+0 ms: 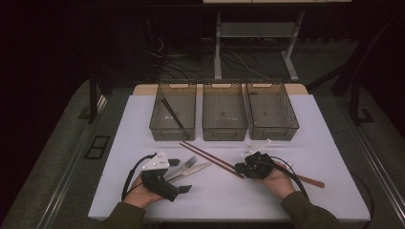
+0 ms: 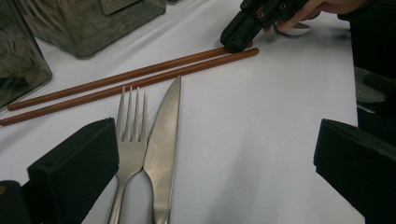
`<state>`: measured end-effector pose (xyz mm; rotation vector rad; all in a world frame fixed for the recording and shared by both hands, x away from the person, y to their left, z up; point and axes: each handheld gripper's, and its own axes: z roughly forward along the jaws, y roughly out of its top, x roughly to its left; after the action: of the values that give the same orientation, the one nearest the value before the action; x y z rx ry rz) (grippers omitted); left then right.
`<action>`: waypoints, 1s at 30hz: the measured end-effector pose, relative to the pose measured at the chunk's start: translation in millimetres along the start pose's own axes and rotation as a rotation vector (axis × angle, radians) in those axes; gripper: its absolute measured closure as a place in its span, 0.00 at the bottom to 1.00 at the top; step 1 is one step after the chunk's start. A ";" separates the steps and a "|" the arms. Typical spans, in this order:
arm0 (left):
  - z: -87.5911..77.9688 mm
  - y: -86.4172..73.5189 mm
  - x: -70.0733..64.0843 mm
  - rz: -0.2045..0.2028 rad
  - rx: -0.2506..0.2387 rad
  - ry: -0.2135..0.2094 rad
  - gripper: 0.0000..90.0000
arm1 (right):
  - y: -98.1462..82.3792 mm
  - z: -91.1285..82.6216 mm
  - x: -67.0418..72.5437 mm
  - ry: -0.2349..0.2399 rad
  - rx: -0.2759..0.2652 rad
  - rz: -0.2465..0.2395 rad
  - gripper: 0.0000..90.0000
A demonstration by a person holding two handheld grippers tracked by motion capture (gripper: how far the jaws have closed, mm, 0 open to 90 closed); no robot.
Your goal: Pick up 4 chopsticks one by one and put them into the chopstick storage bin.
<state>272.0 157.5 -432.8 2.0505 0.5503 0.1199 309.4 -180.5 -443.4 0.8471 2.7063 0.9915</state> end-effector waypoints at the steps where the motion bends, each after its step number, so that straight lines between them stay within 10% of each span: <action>1: -0.2 0.1 -0.1 0.000 0.000 0.000 0.00 | 0.3 0.0 -0.3 0.001 0.000 -0.004 0.93; 30: -0.5 0.1 0.2 -0.002 -0.007 -0.002 0.00 | 2.3 -30.0 -10.0 0.030 -0.096 0.001 0.93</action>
<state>272.0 157.9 -432.6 2.0430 0.5502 0.1187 309.5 -201.1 -419.4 0.8234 2.6586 1.1327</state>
